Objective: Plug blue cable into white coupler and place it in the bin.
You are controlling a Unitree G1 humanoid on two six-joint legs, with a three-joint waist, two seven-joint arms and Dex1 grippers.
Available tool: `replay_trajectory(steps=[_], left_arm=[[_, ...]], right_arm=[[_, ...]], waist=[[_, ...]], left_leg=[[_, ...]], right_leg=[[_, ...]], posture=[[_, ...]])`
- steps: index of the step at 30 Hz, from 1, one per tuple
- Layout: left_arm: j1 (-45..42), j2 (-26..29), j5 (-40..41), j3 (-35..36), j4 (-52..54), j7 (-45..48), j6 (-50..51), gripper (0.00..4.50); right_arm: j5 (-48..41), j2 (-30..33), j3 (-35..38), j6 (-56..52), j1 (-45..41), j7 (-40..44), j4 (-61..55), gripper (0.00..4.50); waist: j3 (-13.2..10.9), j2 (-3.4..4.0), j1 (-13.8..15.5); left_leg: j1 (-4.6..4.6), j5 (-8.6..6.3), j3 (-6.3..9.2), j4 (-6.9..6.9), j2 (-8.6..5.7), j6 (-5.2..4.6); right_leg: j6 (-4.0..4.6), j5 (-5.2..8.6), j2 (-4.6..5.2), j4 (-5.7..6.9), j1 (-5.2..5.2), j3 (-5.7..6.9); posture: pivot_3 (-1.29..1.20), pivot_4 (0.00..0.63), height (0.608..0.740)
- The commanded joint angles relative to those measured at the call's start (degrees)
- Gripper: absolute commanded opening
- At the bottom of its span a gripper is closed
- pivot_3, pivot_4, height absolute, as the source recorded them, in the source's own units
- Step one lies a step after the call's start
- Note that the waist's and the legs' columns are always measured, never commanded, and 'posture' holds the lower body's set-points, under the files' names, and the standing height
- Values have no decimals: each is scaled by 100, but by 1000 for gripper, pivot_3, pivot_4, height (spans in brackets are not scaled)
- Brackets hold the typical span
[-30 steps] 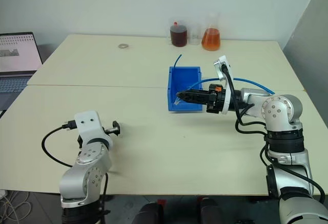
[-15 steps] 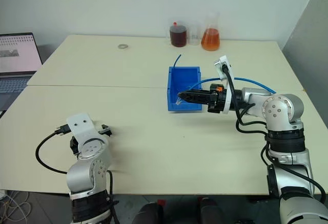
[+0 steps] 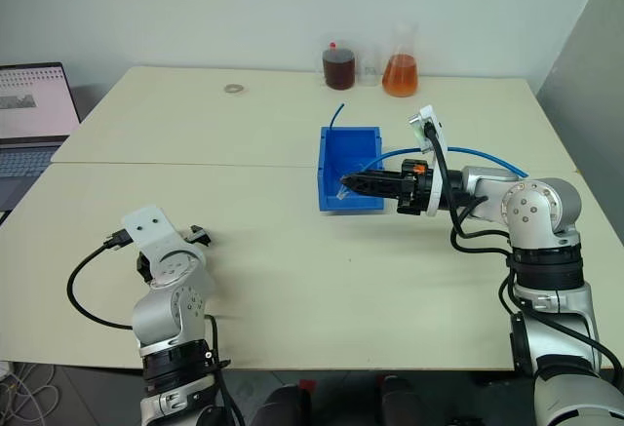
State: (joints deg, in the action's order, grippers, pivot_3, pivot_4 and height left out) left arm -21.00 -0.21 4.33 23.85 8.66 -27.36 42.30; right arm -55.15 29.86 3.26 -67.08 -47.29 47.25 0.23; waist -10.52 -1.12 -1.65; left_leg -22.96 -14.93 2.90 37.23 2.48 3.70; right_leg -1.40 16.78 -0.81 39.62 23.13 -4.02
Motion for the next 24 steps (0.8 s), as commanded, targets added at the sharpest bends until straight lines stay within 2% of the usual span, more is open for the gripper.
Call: replay_trajectory(steps=[1,4,7,18,24], left_arm=[[-87,-124,181,220,-42,-38,-95,4494],[-103,-166,291,323,-73,-8,-213,4057],[-130,-124,307,322,-93,25,-241,3264],[-242,-55,339,384,-244,104,-363,835],[-216,-69,344,402,-210,94,-342,751]], right_arm=[[-64,53,179,-12,-49,-25,-231,164],[-93,39,218,-37,21,-89,-288,164],[-107,46,240,-48,61,-128,-316,164],[-114,26,342,-101,64,-232,-313,164],[-121,15,374,-119,70,-282,-332,164]], waist=[[0,0,0],[0,0,0],[0,0,0],[0,0,1],[0,0,1]], left_leg=[[0,0,0,0,0,0],[0,0,0,3,0,0],[0,0,0,3,0,0],[0,0,1,14,-2,0],[0,0,1,20,-2,0]], right_leg=[[0,0,0,1,0,0],[0,0,0,2,0,0],[0,0,0,3,0,0],[0,0,0,15,0,0],[0,0,0,20,0,0]], posture=[[0,150,740],[0,150,740],[0,150,740],[0,150,740],[0,150,740]])
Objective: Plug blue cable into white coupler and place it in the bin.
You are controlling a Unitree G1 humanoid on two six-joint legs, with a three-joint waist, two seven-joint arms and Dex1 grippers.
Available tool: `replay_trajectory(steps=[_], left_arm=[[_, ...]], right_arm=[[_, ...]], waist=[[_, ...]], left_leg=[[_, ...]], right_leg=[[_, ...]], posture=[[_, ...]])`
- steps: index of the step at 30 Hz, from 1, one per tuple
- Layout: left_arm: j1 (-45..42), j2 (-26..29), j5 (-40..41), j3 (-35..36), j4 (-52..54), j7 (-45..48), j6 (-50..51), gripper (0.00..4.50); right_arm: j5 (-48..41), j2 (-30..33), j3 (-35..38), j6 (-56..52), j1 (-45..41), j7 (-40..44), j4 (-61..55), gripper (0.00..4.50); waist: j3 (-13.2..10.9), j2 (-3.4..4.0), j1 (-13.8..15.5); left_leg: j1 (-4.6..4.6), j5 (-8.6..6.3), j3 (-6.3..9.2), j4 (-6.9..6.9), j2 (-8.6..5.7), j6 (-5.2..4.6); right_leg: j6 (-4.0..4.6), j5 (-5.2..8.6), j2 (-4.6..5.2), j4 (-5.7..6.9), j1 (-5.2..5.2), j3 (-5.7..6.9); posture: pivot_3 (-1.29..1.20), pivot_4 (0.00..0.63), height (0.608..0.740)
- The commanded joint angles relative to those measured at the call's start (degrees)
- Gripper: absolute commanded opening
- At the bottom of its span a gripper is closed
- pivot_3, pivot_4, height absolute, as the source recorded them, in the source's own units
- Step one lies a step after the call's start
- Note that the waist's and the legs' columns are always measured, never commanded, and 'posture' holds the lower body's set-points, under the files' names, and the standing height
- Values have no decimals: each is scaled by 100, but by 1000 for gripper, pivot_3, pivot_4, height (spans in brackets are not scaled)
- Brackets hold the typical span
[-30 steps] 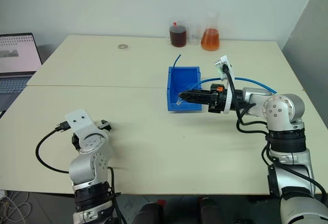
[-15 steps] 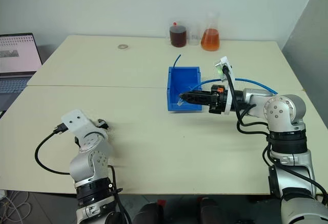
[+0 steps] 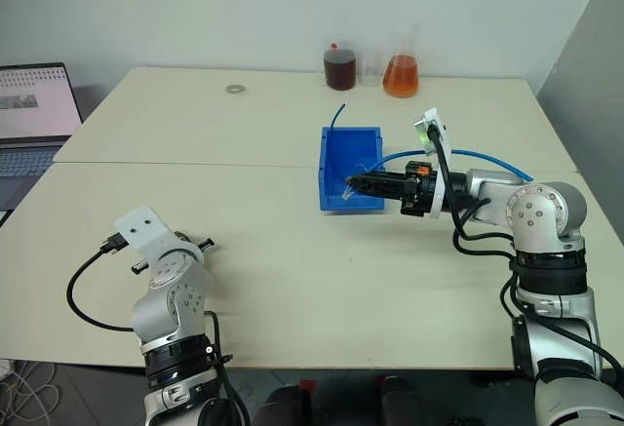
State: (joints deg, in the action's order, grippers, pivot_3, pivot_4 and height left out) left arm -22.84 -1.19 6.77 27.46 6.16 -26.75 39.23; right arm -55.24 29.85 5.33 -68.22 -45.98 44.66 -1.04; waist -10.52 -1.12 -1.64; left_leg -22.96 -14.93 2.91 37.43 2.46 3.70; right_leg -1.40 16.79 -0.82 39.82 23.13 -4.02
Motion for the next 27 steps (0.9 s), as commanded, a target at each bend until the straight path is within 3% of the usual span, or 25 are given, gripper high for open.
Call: replay_trajectory(steps=[1,4,7,11,19,27], left_arm=[[-1,42,93,48,74,36,-12,751],[184,362,30,-116,236,377,257,751],[417,1152,-34,-600,286,1283,447,751],[542,2116,463,-1178,338,3123,199,751],[496,2739,1709,-1974,964,5726,58,751],[965,3860,1702,-3333,1139,8344,-1172,751]], right_arm=[[-114,9,176,-7,-56,-36,-214,164],[-126,3,194,-19,-45,-61,-239,164],[-146,21,215,-31,-27,-68,-253,164],[-115,27,190,19,74,-30,-281,164],[-29,48,94,103,4,78,-234,164],[91,87,-120,210,-9,277,-389,164]], waist=[[0,0,0],[0,0,-3],[0,0,-30],[0,0,-18],[-1,-1,-9],[-4,5,-79]], left_leg=[[0,0,0,2,0,0],[-1,0,0,6,0,0],[1,0,1,6,3,0],[1,0,4,6,8,1],[-6,0,1,12,5,1],[4,-1,-3,4,11,-1]], right_leg=[[0,0,0,1,0,0],[0,0,-1,4,0,-1],[0,0,-7,9,2,-2],[0,1,-11,11,5,4],[0,1,-3,3,4,3],[1,2,-14,6,5,-4]], posture=[[0,150,740],[0,150,740],[0,150,740],[0,150,740],[0,150,740],[0,150,740]])
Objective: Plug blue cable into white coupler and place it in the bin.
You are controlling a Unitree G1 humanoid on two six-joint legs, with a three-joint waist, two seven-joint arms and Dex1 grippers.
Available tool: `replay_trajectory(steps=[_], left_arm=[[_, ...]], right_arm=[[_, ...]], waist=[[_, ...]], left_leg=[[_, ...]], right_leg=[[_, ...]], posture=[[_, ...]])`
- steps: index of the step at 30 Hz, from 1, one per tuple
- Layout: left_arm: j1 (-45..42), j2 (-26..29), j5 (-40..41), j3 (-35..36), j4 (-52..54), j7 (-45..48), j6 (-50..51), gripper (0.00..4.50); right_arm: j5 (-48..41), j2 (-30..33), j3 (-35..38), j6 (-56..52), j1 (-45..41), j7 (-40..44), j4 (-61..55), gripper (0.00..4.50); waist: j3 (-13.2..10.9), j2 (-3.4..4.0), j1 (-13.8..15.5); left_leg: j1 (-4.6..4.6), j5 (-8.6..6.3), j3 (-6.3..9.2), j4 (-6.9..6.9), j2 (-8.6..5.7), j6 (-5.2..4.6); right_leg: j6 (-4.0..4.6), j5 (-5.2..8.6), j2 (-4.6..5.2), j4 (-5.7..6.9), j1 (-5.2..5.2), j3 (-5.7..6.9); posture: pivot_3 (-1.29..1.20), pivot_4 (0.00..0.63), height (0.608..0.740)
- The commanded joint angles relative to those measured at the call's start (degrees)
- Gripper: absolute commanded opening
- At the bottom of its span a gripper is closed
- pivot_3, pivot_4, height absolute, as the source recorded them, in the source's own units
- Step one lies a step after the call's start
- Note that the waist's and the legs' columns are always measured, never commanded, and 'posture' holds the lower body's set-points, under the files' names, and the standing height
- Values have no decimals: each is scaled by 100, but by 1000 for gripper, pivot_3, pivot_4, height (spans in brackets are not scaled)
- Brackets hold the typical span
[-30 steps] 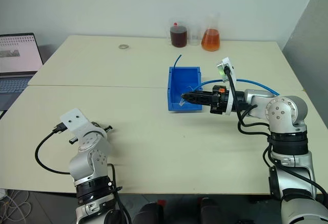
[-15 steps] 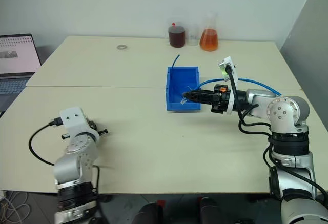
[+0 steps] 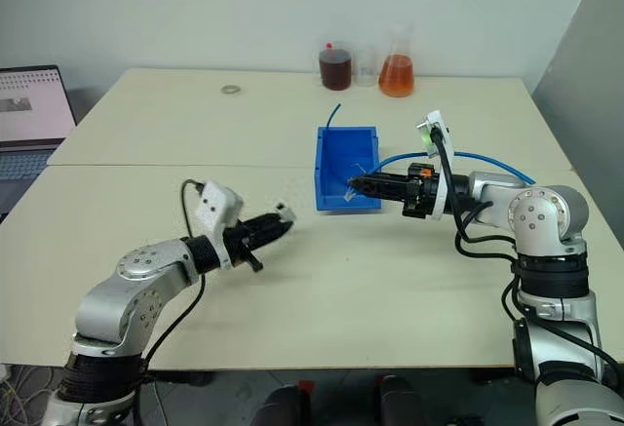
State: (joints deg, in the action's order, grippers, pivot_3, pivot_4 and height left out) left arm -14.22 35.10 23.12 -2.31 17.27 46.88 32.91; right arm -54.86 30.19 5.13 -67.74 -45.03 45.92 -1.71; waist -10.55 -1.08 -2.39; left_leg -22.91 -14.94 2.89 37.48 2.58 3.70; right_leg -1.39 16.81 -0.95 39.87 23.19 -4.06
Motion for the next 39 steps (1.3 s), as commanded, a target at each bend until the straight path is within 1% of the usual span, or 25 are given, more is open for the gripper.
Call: replay_trajectory(steps=[1,3,9,17,19,22,28,32,35,39], left_arm=[[82,253,129,-427,-55,1202,-632,751],[-11,244,10,-593,-383,1482,-945,751],[-415,142,-674,-1160,-1543,2177,-2184,751],[-927,-105,-1222,-1470,-2876,2647,-3364,751],[-991,-183,-1297,-1482,-3079,2674,-3535,751],[-1006,-230,-1347,-1467,-3202,2726,-3684,751],[-1068,-329,-1397,-1409,-3394,2653,-3769,751],[-1182,-430,-1411,-1385,-3515,2562,-3688,751],[-1241,-481,-1458,-1407,-3625,2540,-3711,751],[-1304,-534,-1485,-1395,-3710,2521,-3700,751]], right_arm=[[74,56,-142,179,-93,190,-356,164],[137,83,-246,239,-69,282,-428,164],[544,282,-740,651,93,734,-751,164],[964,340,-1167,1126,357,991,-1083,164],[1273,322,-1384,1453,479,1016,-1162,164],[1511,291,-1528,1721,573,1042,-1188,164],[2460,204,-2112,2850,870,1163,-1020,164],[3030,47,-2411,3608,991,1273,-669,164],[3325,-51,-2562,4088,1019,1411,-369,164],[3571,-139,-2644,4460,999,1588,-113,164]], waist=[[-1,1,-2],[-1,1,4],[-1,1,21],[-1,1,49],[-1,1,49],[-1,1,52],[-1,1,51],[-1,1,52],[-1,1,52],[-1,1,52]], left_leg=[[0,0,0,0,0,0],[-2,0,0,0,0,-1],[-5,-1,1,1,-2,-2],[-6,-1,2,3,-2,-2],[-7,-1,2,4,-2,-3],[-7,-1,3,6,-2,-3],[-6,-1,5,15,-2,-3],[-8,-1,6,28,-3,-3],[-7,-1,7,35,-2,-3],[-6,-1,8,37,-3,-3]], right_leg=[[0,0,0,0,1,0],[0,1,0,-1,1,2],[-1,1,0,-6,1,4],[-1,1,0,-4,2,5],[-1,1,0,-4,3,4],[-1,1,0,-2,2,5],[-1,1,0,2,-1,7],[-2,1,1,8,-2,8],[-3,0,0,10,-3,7],[-3,0,-1,12,-4,8]], posture=[[0,150,740],[0,150,740],[0,150,740],[0,150,740],[0,150,740],[0,150,740],[0,150,740],[0,150,740],[0,150,740],[0,150,740]])
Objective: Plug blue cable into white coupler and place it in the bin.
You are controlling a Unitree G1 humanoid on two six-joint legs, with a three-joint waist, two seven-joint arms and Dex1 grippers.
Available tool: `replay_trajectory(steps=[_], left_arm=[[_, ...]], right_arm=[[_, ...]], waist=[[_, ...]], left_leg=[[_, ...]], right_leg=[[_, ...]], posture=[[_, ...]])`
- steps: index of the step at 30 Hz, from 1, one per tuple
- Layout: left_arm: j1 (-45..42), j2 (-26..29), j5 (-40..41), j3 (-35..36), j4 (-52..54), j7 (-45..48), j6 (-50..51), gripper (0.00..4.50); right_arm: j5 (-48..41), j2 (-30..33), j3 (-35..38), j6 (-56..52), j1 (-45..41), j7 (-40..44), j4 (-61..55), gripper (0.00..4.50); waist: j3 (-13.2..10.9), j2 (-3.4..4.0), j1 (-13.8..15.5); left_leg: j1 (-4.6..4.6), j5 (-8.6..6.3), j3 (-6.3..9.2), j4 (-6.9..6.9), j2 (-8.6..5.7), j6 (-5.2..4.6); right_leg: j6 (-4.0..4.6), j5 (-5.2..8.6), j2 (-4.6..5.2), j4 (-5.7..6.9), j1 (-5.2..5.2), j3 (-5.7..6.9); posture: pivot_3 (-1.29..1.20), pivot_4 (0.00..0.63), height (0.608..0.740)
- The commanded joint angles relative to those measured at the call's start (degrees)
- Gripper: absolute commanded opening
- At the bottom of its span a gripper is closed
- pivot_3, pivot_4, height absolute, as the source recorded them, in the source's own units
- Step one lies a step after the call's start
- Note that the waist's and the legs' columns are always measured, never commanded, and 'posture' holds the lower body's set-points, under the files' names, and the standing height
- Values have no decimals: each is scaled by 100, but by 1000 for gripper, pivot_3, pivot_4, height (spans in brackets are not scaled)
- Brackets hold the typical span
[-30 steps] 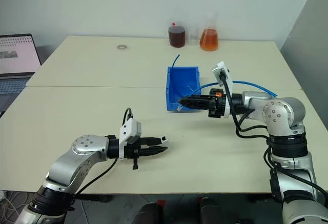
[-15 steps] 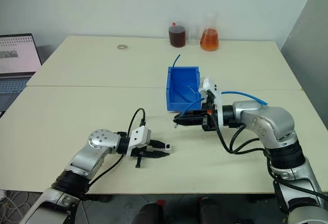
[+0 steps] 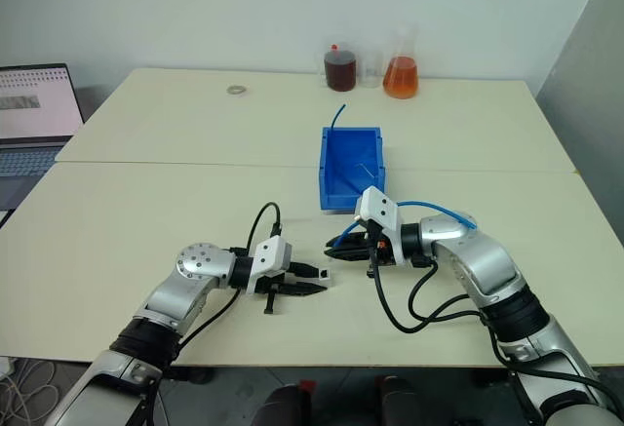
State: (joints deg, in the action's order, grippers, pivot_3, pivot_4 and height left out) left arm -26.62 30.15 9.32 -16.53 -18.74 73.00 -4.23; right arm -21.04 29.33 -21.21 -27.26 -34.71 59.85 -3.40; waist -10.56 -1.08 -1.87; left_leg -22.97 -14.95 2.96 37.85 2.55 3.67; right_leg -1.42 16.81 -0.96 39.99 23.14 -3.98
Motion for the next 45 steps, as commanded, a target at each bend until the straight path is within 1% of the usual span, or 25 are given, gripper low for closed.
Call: replay_trajectory(steps=[1,10,18,26,35,45], left_arm=[[-90,-53,-117,36,-136,-100,24,751],[-119,-112,-134,32,-73,-176,176,751],[-115,-89,-130,47,-66,-159,207,751],[-128,-111,-148,51,-139,-176,108,751],[-188,-167,-131,44,-55,-219,232,751],[-214,-141,-139,76,-60,-232,241,751]], right_arm=[[226,-71,-25,463,-42,242,90,164],[477,-214,-120,627,-63,521,211,164],[781,-249,-201,805,-43,544,366,164],[833,-274,-119,817,-164,590,527,164],[936,-255,-91,886,-260,673,717,164],[1094,-173,-280,1035,-299,913,807,164]], waist=[[0,0,1],[0,0,1],[1,1,1],[1,1,1],[1,1,3],[1,1,4]], left_leg=[[0,0,0,0,0,0],[1,0,3,2,0,0],[3,0,4,3,0,0],[4,0,4,3,0,0],[4,0,5,5,0,0],[5,1,6,7,-1,0]], right_leg=[[0,0,0,0,0,0],[0,-1,0,3,-2,0],[0,-1,0,4,-3,2],[1,-1,0,5,-3,1],[1,-1,1,6,-4,2],[0,-1,1,9,-5,3]], posture=[[0,150,740],[0,150,740],[0,150,740],[0,150,740],[0,150,740],[0,150,740]])
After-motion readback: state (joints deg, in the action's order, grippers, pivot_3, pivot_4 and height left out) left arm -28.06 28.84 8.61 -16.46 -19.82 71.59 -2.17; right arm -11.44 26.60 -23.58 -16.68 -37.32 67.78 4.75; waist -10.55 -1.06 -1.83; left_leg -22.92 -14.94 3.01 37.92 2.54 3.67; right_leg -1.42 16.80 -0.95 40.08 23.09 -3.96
